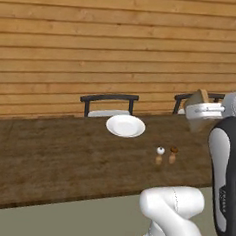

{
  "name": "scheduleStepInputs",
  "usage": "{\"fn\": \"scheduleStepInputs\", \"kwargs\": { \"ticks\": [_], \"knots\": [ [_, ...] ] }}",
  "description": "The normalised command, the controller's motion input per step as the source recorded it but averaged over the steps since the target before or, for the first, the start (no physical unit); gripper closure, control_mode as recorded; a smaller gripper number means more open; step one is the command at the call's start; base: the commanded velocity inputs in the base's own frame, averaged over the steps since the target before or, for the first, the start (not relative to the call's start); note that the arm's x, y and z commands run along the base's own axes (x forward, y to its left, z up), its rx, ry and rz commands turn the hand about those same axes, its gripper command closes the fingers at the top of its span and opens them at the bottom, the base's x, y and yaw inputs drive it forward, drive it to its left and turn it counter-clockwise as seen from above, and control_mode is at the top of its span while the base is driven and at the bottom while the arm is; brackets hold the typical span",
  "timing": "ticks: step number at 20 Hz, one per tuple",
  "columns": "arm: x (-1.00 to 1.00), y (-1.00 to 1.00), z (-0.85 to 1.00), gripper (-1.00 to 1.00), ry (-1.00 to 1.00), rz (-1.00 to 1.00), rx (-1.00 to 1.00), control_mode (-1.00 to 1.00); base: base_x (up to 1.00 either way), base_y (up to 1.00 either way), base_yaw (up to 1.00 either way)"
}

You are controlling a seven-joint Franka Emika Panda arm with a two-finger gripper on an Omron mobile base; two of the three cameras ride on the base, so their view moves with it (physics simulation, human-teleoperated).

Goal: Start the toaster. Once the lever pops up, take the bread to the plate on the dining counter.

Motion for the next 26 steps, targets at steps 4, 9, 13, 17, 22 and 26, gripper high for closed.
{"fn": "scheduleStepInputs", "kwargs": {
  "ticks": [4,9,13,17,22,26],
  "knots": [
    [0.62,-0.06,-0.02,1.00,0.09,0.10,0.06,-1.00,0.00,0.00,0.00],
    [0.97,0.00,-0.35,1.00,0.23,0.33,0.14,-1.00,0.00,0.00,0.00],
    [0.93,0.00,-0.35,1.00,0.21,0.46,0.16,-1.00,0.00,0.00,0.00],
    [0.66,0.27,-0.42,1.00,0.21,0.34,0.04,-1.00,0.00,0.00,0.00],
    [0.37,0.32,-0.55,1.00,0.24,0.19,0.00,-1.00,0.00,0.00,0.00],
    [0.16,0.34,-0.51,1.00,0.11,0.14,0.00,-1.00,0.00,0.00,0.00]
  ]
}}
